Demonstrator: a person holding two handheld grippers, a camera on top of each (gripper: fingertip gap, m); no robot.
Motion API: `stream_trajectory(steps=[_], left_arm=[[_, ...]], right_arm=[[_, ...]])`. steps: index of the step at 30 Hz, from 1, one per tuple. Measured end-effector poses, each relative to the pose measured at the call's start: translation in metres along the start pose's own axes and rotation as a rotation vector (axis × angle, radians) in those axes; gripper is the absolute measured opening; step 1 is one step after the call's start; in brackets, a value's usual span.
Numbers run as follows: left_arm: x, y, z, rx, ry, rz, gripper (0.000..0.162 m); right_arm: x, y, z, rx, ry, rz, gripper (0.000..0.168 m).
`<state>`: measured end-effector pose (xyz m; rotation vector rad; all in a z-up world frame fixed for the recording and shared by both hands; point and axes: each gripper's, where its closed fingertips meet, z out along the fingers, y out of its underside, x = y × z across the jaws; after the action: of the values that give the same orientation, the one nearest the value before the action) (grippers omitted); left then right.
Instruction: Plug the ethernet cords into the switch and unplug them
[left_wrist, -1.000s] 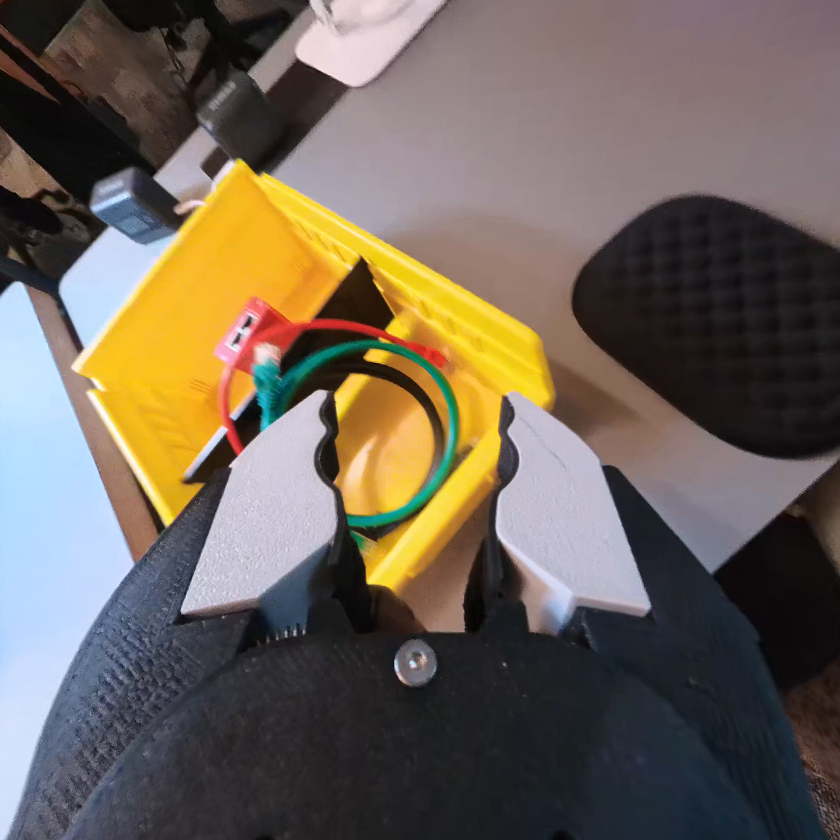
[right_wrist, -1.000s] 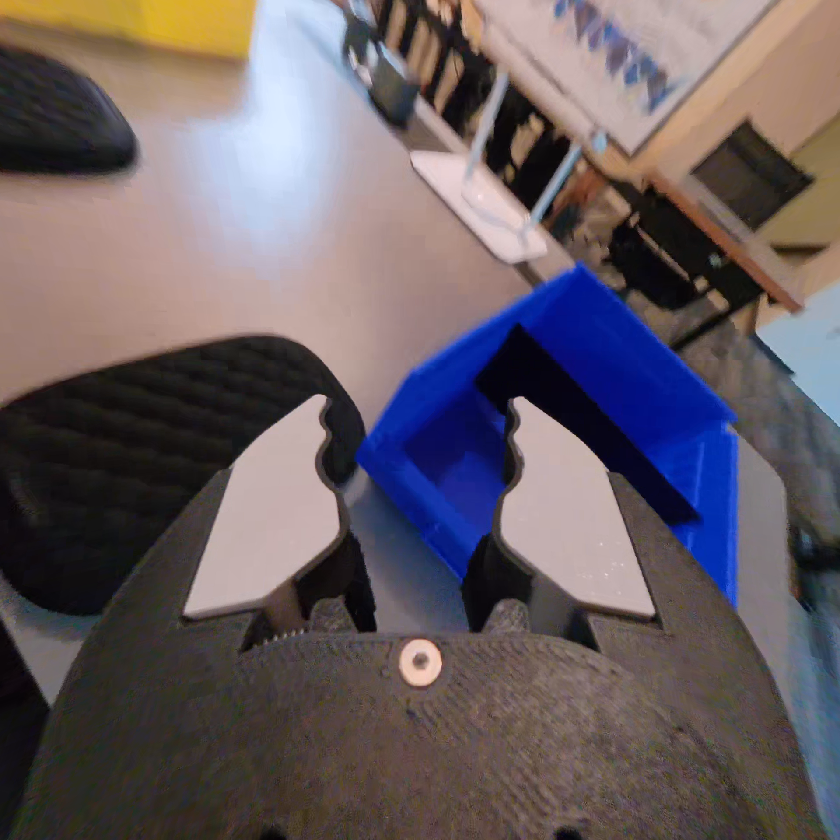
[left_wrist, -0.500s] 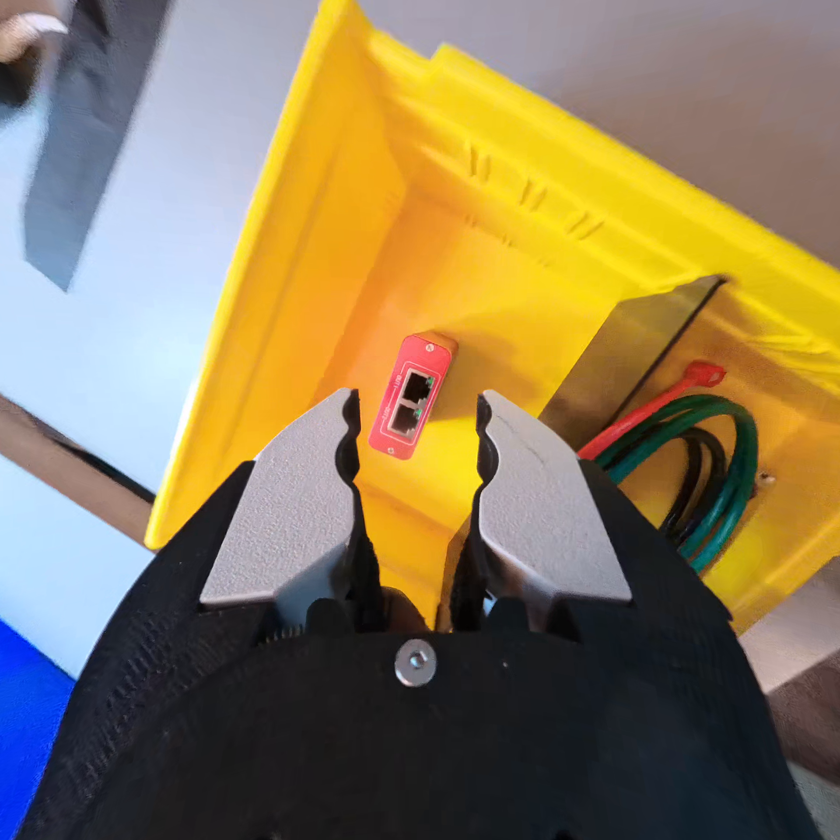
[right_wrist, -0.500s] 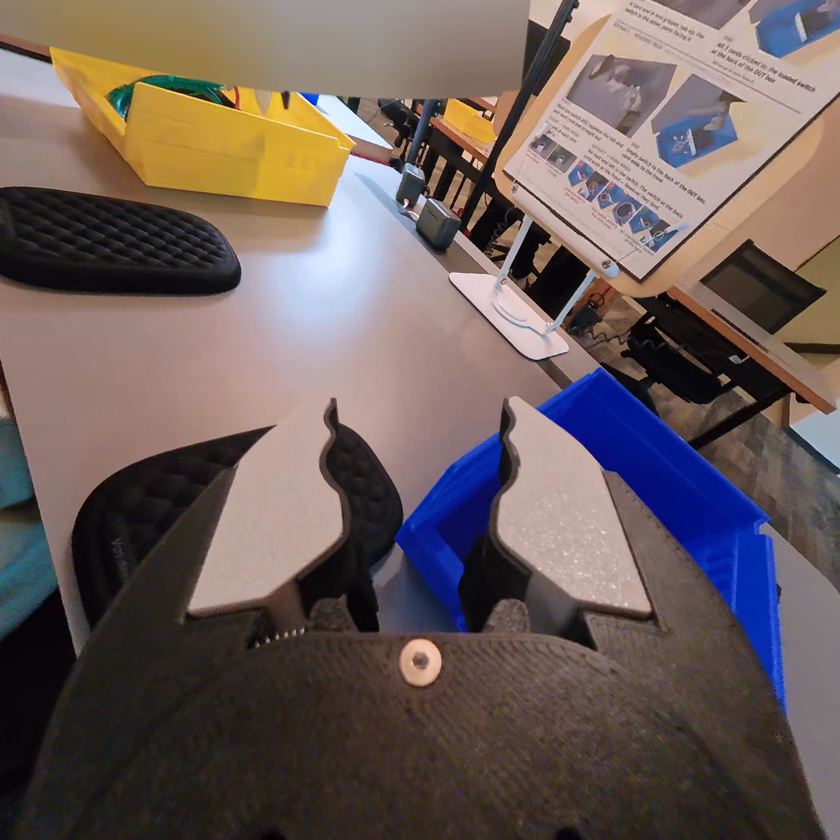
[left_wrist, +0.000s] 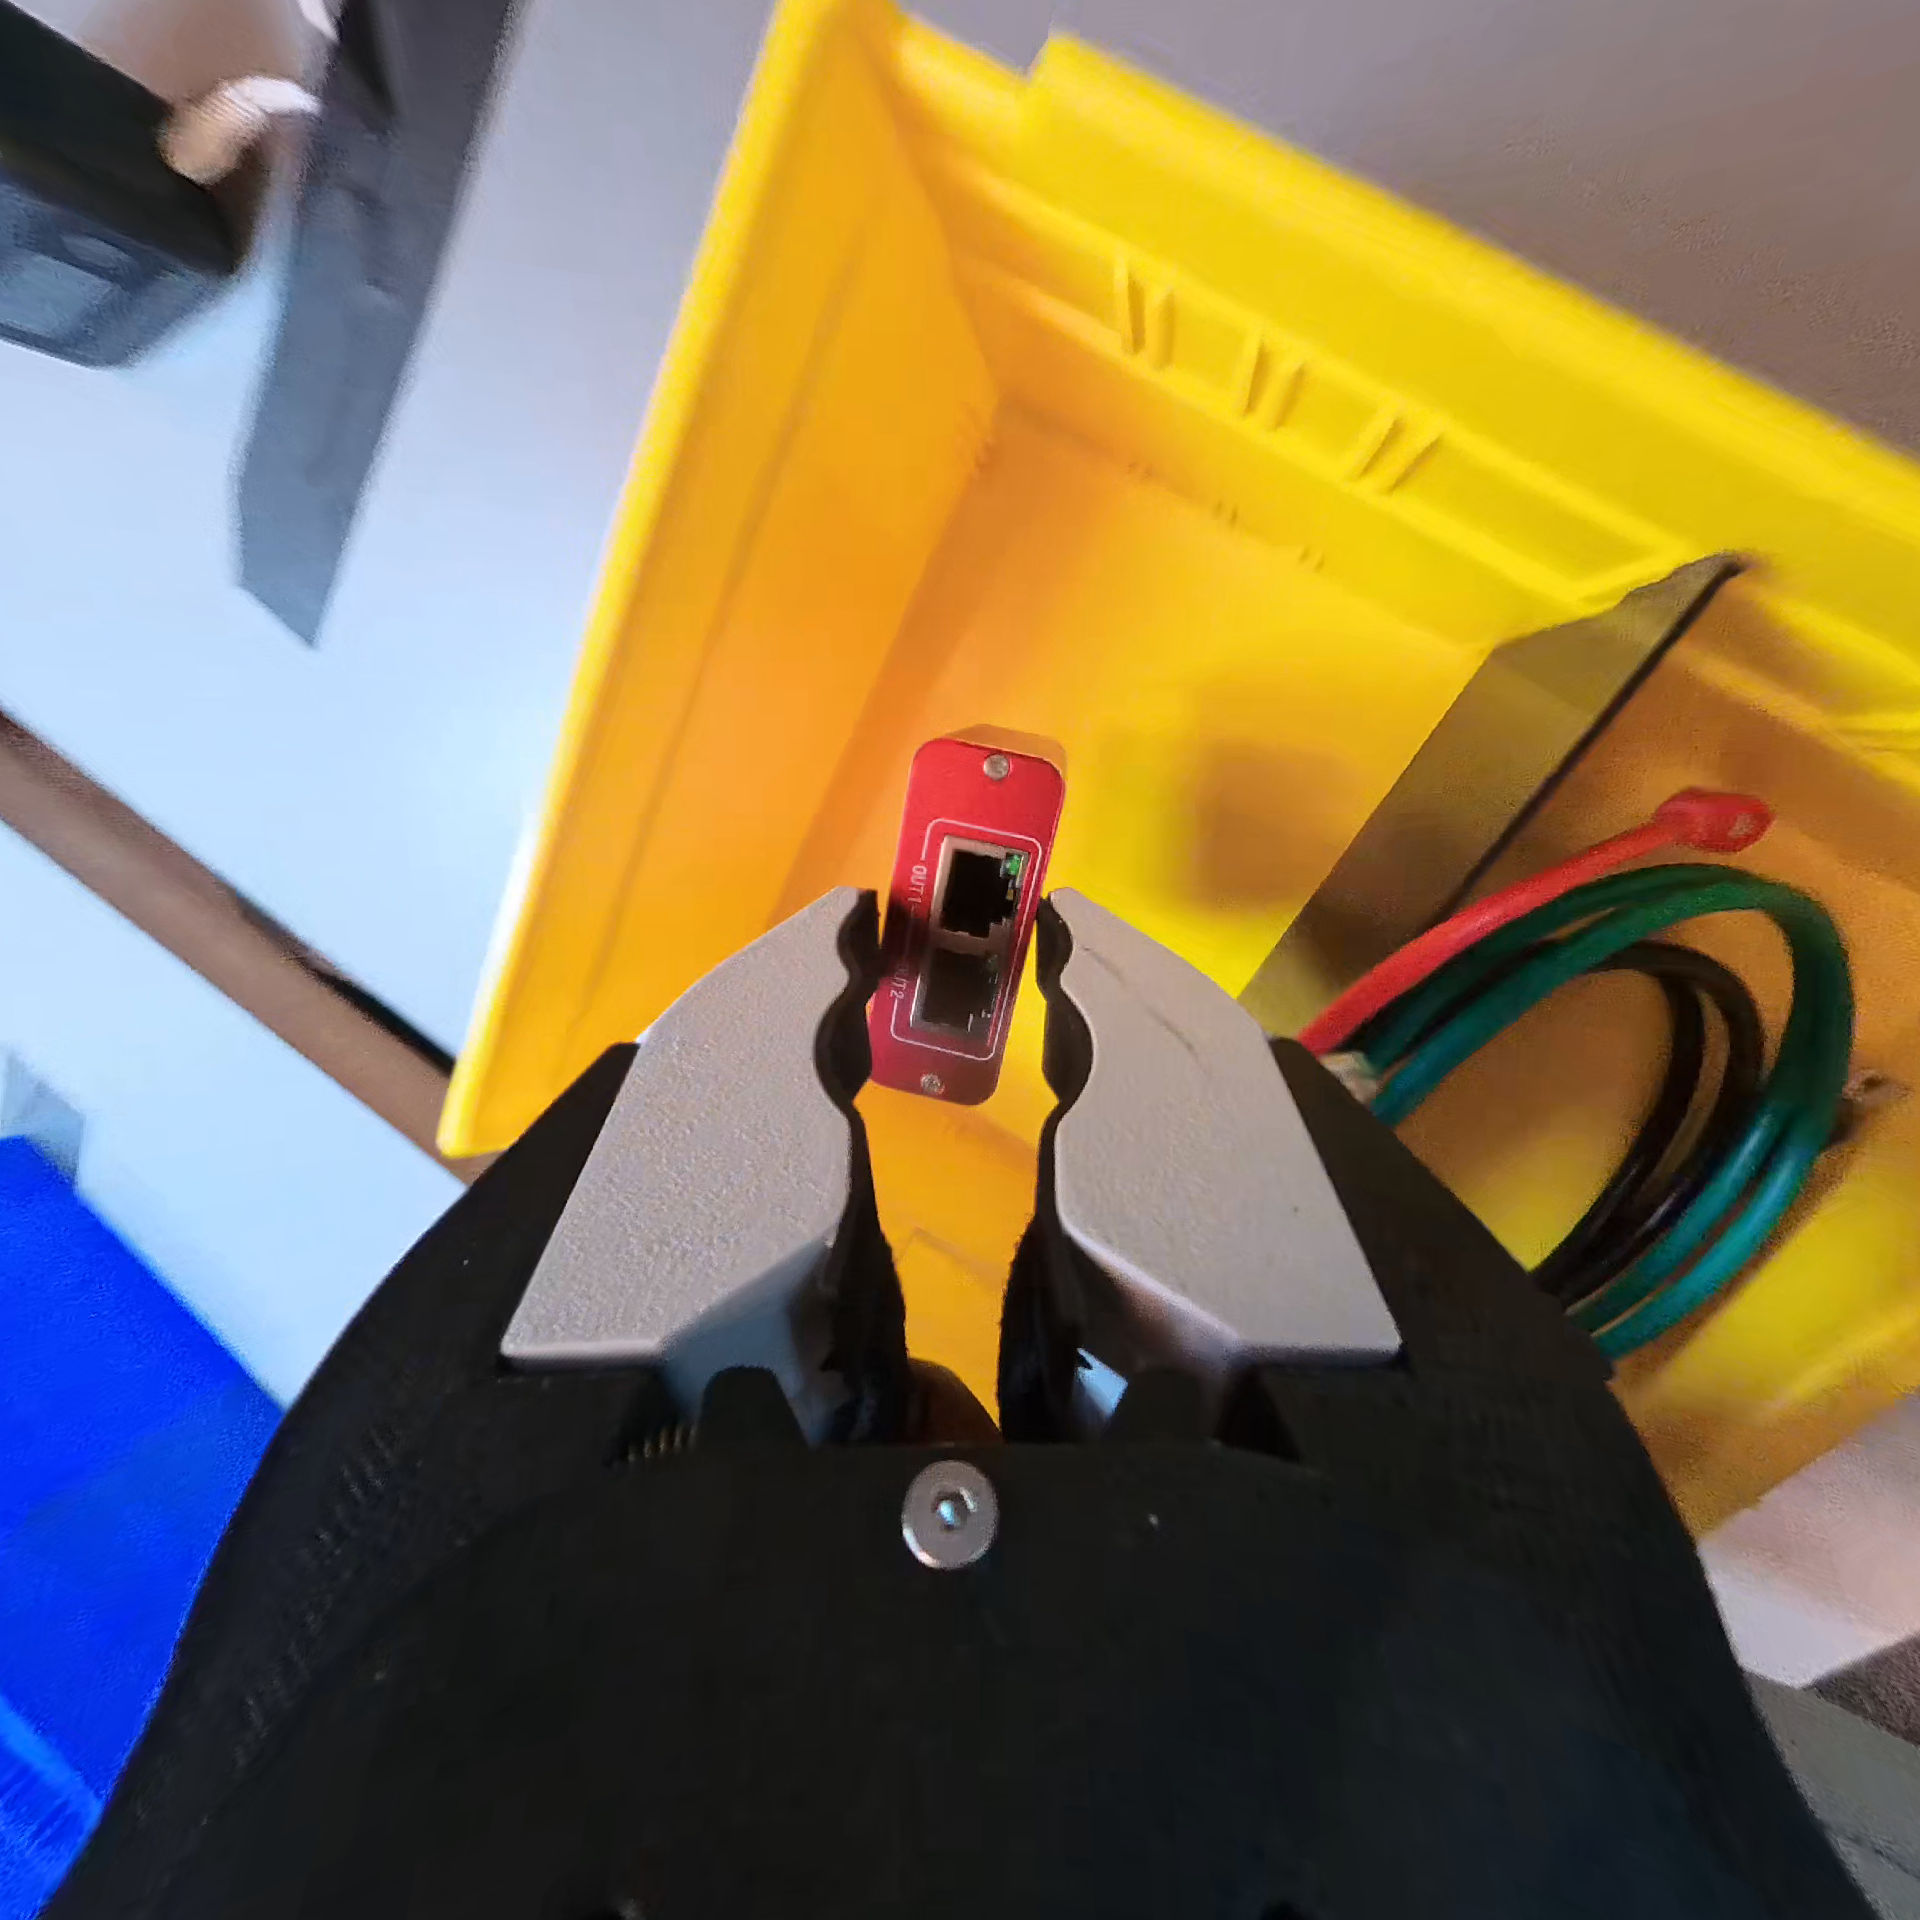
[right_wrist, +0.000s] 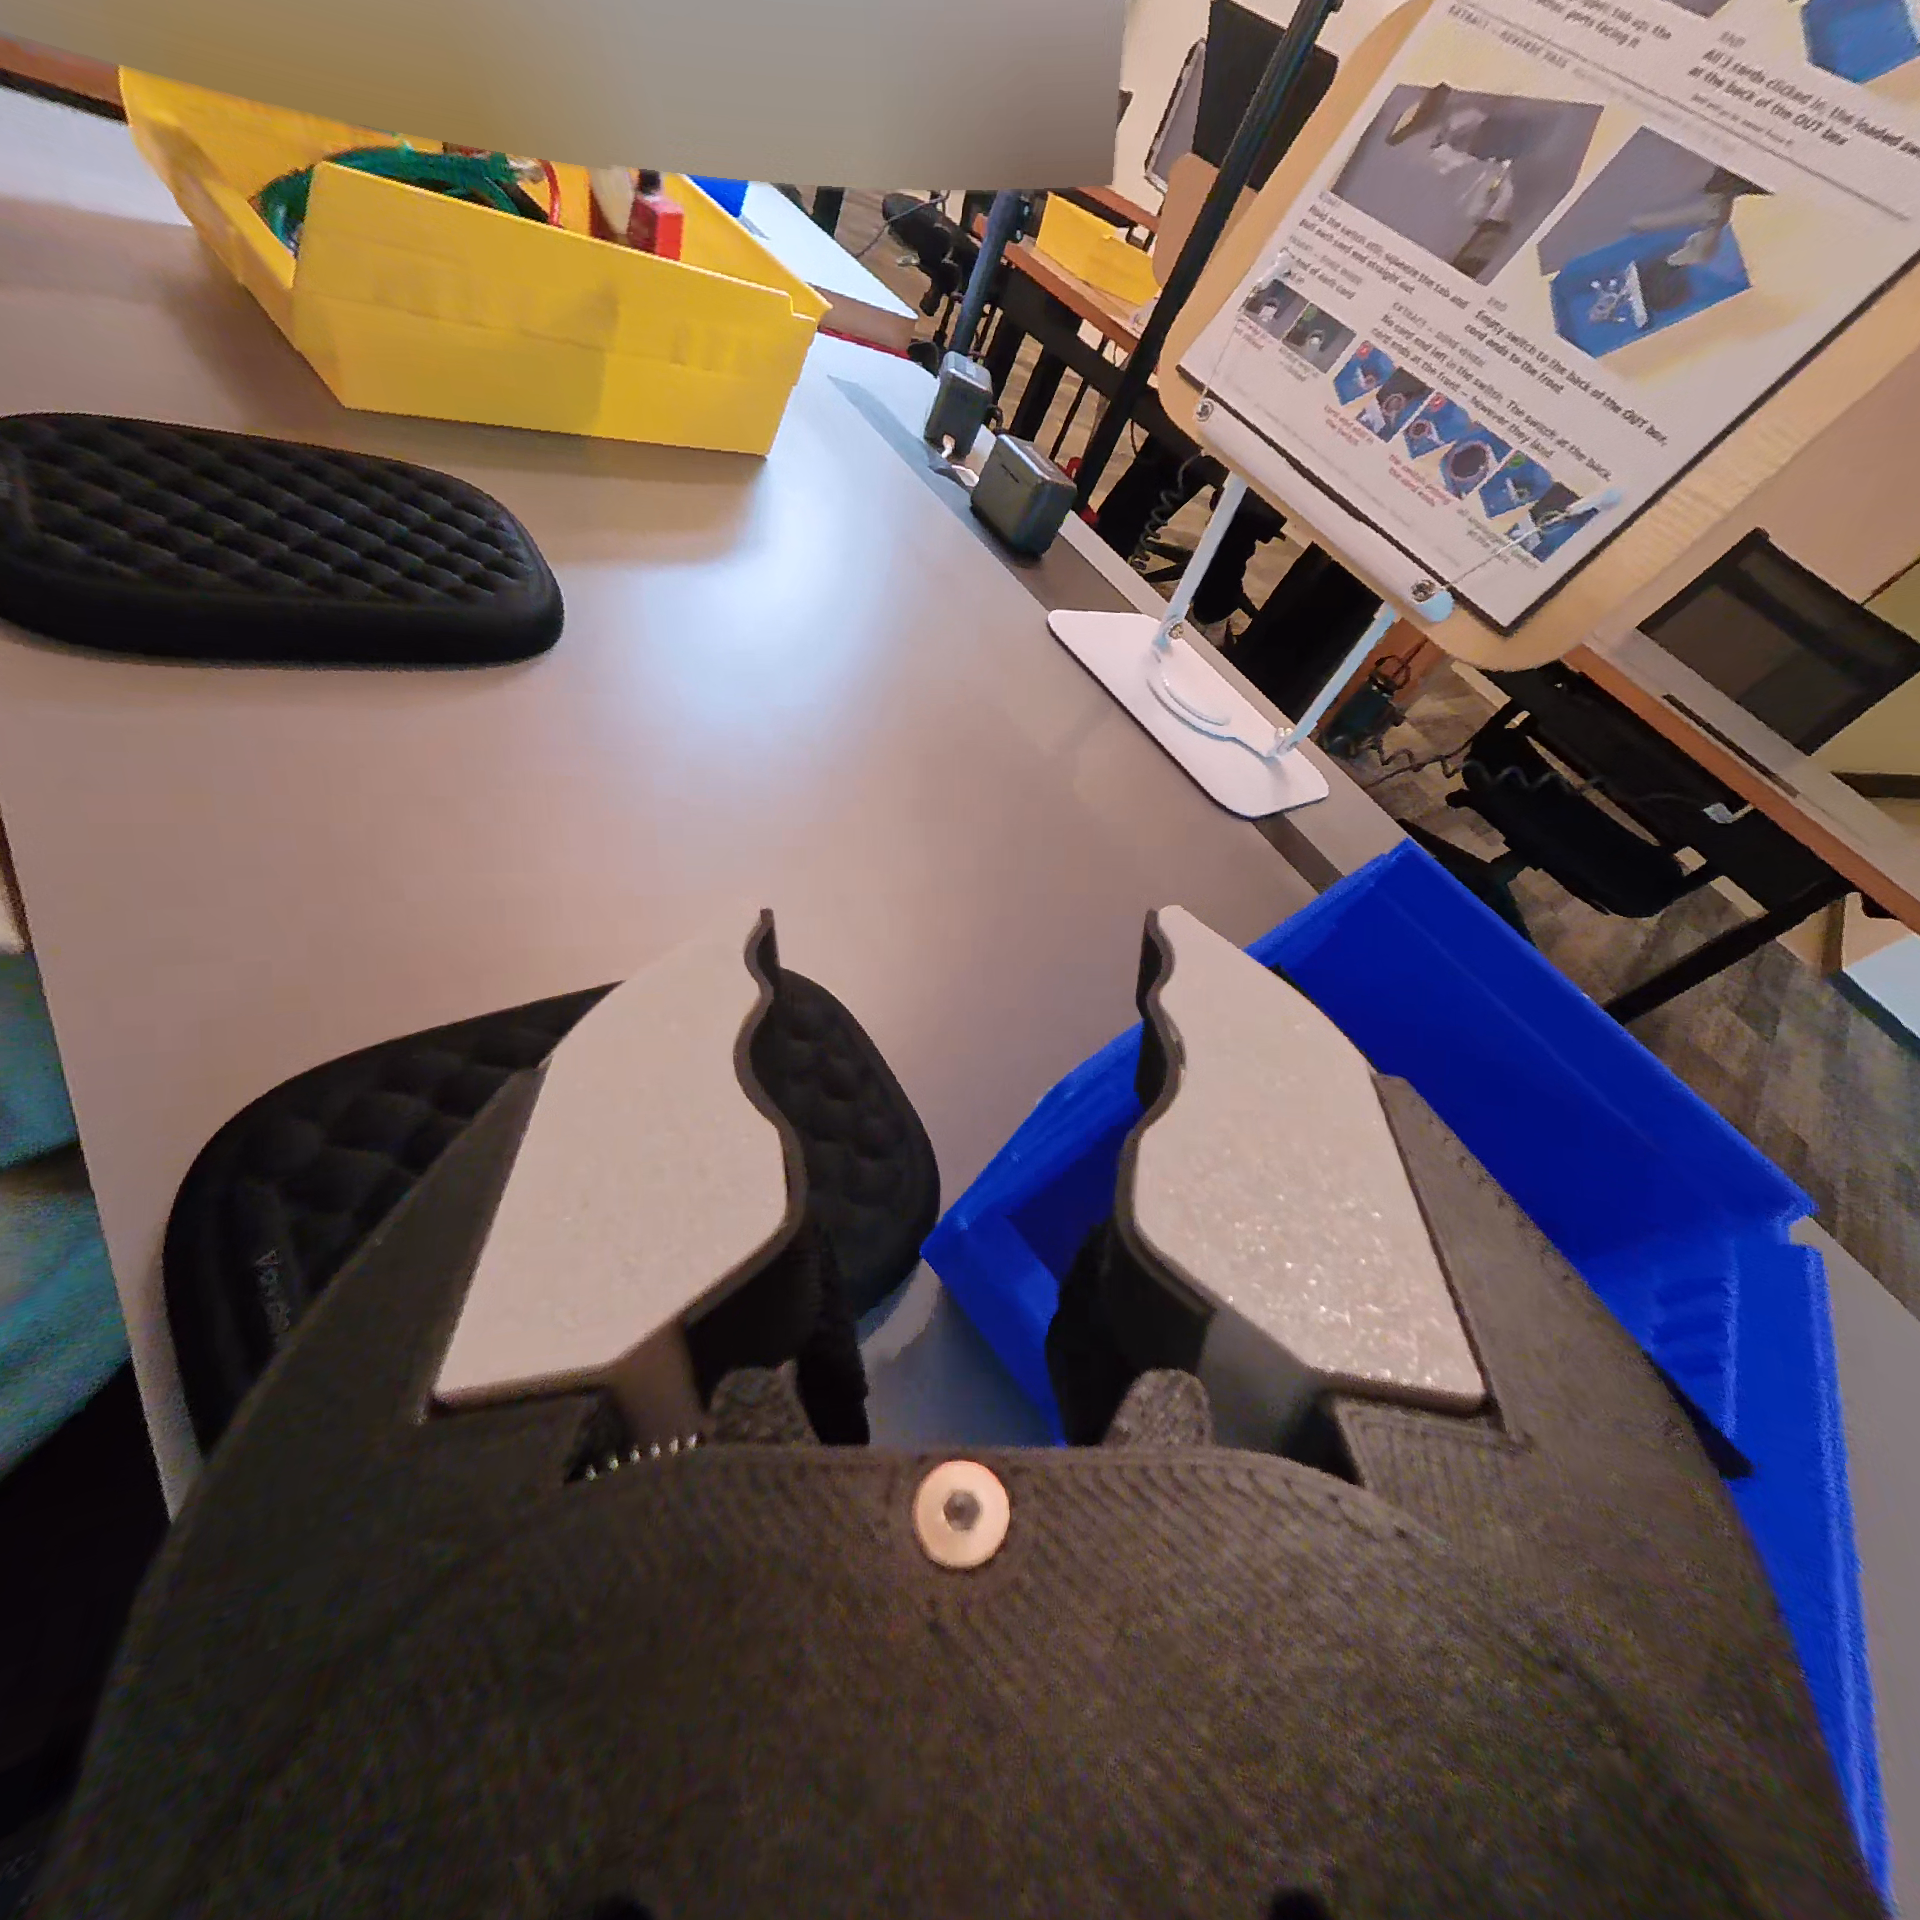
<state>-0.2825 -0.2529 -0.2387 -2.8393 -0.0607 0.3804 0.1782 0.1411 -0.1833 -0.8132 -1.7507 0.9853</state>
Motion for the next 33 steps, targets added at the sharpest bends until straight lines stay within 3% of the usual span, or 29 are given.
stream_trajectory(steps=[7, 12, 17, 25, 33], left_arm=[[0.026, -0.056, -0.091, 0.226, -0.152, 0.006, 0.027], [0.093, -0.100, -0.113, 0.325, -0.104, 0.133, 0.027], [0.178, -0.142, -0.100, 0.353, -0.026, 0.284, 0.026], [0.316, -0.190, -0.040, 0.354, 0.218, 0.468, 0.027], [0.373, -0.214, -0.002, 0.327, 0.315, 0.529, 0.027]], right_arm=[[-0.010, -0.003, 0.011, 0.009, -0.046, -0.010, 0.067], [-0.015, -0.005, 0.015, 0.017, -0.062, -0.013, 0.067], [-0.019, -0.003, 0.019, 0.002, -0.081, -0.018, 0.067], [-0.027, 0.002, 0.025, -0.031, -0.125, -0.029, 0.067], [-0.032, 0.006, 0.027, -0.044, -0.149, -0.026, 0.067]])
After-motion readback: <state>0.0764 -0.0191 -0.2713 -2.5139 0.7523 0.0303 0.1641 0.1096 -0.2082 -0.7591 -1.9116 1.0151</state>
